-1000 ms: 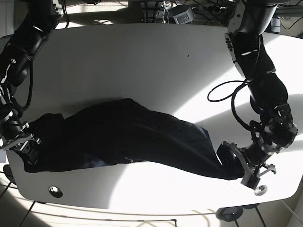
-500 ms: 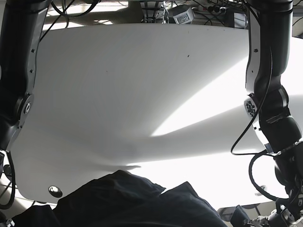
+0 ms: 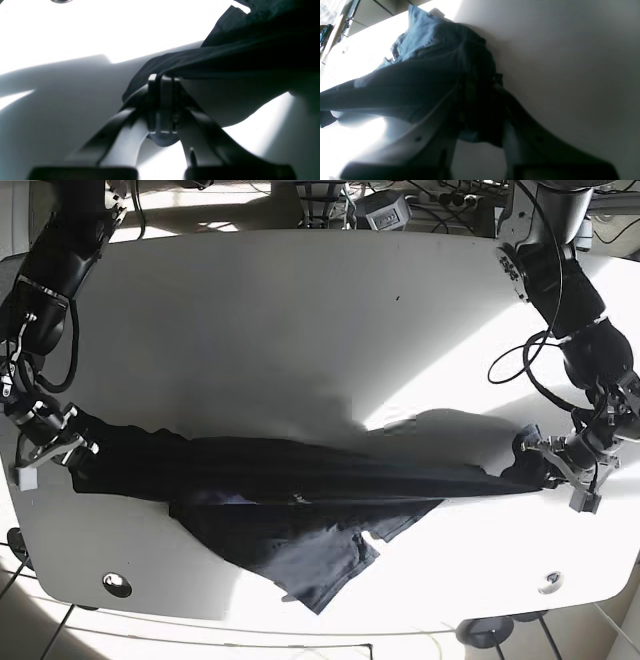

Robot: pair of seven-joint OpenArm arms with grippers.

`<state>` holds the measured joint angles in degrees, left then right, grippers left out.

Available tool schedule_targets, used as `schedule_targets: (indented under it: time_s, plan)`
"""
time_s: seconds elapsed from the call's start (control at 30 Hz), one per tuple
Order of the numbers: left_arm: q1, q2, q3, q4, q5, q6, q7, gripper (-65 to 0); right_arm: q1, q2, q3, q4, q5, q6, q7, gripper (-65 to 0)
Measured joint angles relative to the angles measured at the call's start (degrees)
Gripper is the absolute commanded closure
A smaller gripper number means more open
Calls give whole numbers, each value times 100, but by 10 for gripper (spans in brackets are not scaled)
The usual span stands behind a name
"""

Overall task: Fold the T-shirt properly
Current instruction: 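Lift the shirt with both grippers, flip it and lay it flat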

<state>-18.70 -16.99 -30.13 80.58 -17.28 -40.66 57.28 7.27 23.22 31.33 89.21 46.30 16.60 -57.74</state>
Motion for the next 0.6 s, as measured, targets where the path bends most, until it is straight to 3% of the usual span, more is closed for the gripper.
schedule_targets:
  time_s: [0.27,0.47,0.53,0.6]
  plan:
    - [1670,13,-345,1040,-33,4,-107,0,-2417,-643,732,1241,162,15,26,-21]
    - [2159,-103,-367,1311,-61,-35,-118,0,-3051,-640,844,1467,179,33,44,-22]
    - [2212,-146,-369,1311,-55,-35,-116,0,-3128,-640,841,1467,184,33,46,-44]
    - [2199,-151,-367,1314,-55,-35,-118,0,-3158,-640,841,1467,179,33,48,-113]
